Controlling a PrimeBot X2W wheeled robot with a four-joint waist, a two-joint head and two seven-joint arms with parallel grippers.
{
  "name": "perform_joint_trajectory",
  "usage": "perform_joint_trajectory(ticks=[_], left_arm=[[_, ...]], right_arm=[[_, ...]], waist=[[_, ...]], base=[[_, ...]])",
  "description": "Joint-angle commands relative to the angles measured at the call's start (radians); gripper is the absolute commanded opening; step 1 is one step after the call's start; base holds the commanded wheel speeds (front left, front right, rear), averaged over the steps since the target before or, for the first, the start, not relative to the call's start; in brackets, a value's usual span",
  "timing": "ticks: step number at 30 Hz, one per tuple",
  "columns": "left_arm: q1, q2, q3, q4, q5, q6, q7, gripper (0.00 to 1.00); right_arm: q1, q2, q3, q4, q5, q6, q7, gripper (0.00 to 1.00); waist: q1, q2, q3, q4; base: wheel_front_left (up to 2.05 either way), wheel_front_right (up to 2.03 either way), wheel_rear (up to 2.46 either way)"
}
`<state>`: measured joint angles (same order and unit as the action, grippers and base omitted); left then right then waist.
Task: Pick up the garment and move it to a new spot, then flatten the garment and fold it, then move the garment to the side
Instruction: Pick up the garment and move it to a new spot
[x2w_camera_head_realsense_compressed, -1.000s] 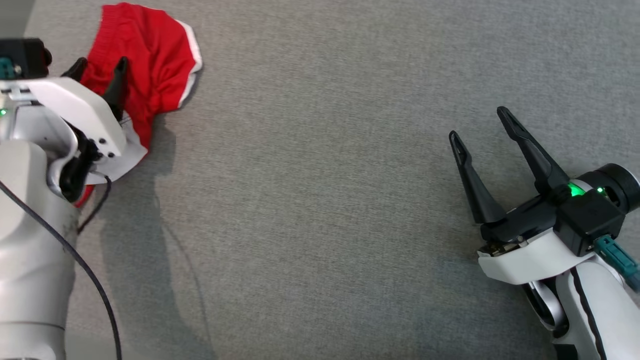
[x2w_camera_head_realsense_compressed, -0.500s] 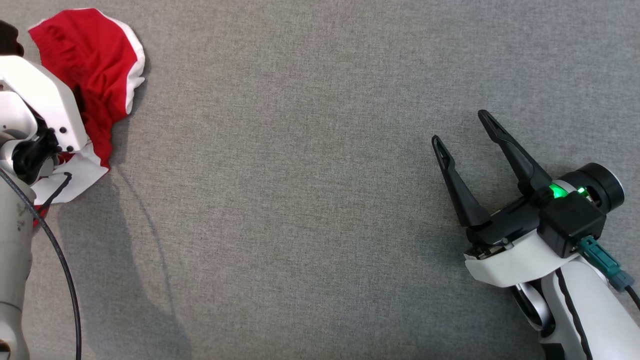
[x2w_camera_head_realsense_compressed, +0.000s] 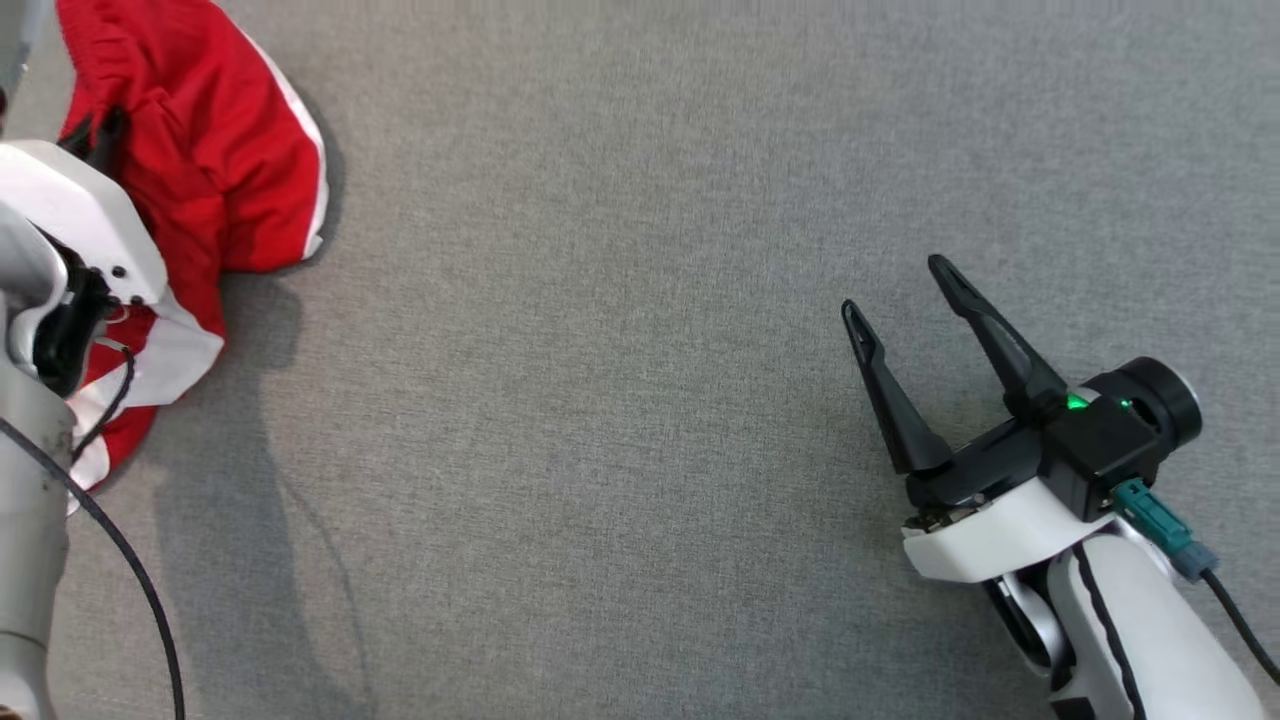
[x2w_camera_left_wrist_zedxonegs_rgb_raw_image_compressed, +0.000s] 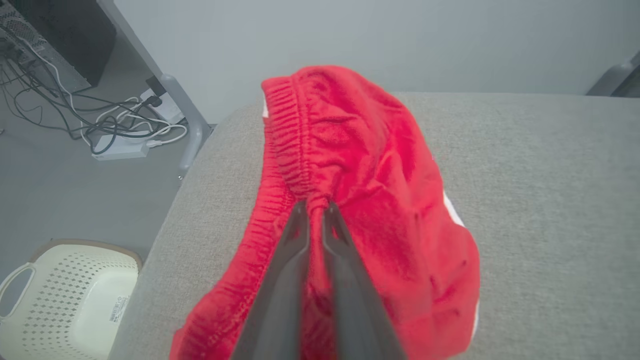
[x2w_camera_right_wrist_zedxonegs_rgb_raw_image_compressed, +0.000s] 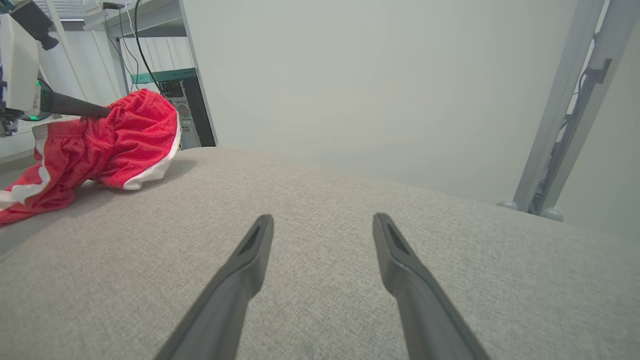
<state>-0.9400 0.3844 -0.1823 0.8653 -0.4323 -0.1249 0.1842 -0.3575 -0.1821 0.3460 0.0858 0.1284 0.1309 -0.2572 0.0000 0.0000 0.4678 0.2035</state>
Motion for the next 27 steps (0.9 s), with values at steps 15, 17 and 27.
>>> perform_joint_trajectory(ticks=[15,17,27], left_arm=[[0.064,-0.044,0.034,-0.183,-0.029,0.01,-0.367,0.0],[0.079,-0.058,0.033,-0.23,-0.034,0.013,-0.388,0.0],[0.148,-0.184,-0.054,-0.498,-0.022,0.037,-0.386,0.0]], right_arm=[[0.086,0.064,-0.04,0.033,0.036,0.0,-0.01,1.0],[0.097,0.068,-0.051,0.03,0.033,0.0,-0.01,1.0],[0.096,0.061,-0.139,0.001,0.018,0.0,-0.01,1.0]], waist=[[0.0,0.0,-0.249,-0.038],[0.0,0.0,-0.271,-0.05],[0.0,0.0,-0.281,-0.15]], base=[[0.0,0.0,0.0],[0.0,0.0,0.0],[0.0,0.0,0.0]])
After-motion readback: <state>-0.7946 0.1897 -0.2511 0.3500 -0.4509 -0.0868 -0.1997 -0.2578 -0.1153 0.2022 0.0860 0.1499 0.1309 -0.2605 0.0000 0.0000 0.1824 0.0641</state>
